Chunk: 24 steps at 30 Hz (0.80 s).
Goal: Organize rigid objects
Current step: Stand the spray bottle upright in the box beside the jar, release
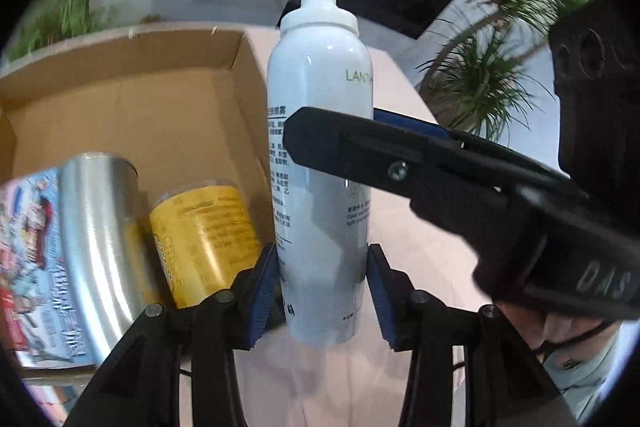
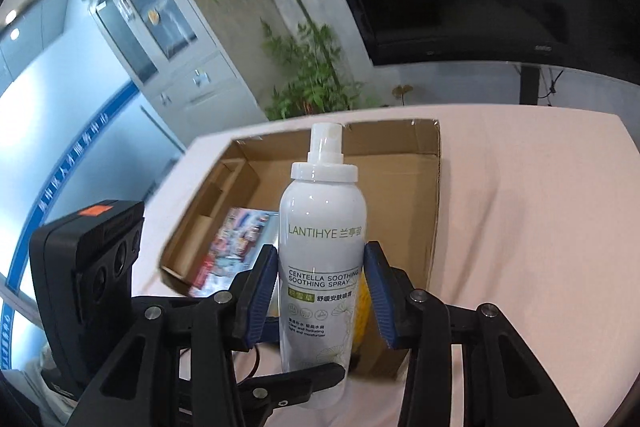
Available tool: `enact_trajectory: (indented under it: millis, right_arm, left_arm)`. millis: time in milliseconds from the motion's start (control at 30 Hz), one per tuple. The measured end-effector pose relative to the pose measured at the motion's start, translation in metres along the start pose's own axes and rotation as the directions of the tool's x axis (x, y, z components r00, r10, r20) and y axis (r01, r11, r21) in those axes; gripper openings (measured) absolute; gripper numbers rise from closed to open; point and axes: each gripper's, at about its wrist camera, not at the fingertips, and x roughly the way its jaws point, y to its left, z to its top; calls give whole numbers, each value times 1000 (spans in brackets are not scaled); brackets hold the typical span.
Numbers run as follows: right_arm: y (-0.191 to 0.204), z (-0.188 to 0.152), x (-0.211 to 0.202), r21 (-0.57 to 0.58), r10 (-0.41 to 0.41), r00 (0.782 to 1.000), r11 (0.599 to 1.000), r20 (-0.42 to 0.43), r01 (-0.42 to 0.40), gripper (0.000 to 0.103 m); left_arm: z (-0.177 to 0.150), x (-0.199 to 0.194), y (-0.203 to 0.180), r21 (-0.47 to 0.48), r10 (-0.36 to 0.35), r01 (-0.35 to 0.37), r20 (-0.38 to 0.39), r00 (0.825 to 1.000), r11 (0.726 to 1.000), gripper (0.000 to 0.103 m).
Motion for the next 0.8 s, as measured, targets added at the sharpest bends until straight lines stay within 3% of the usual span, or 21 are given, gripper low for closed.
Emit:
enact_trajectory:
  millis: [200, 400, 567, 667, 800]
  right_arm:
    - [-36, -5, 57, 46, -3, 997, 999, -80, 6, 42]
    - [-52, -13, 72, 90, 12, 997, 996, -82, -5, 42]
    - [-69, -18, 105, 122, -67, 988, 989, -139, 84, 42]
    - [-75, -24, 117, 170, -52, 986, 982, -160, 79, 41]
    - [-65, -28, 120, 126, -117, 978, 982, -174, 140, 42]
  left_arm:
    - [-1, 38, 22, -85, -37, 30, -81, 996, 996, 43]
    - [-2, 39, 16, -108, -51, 40, -99, 994, 993, 46]
    - [-4, 30, 14, -83, -19, 11, -104, 994, 996, 46]
    - [-9, 17, 15, -73, -17, 11, -78, 997, 997, 46]
    - [-21, -13, 8, -19, 28, -27, 27, 999, 999, 46]
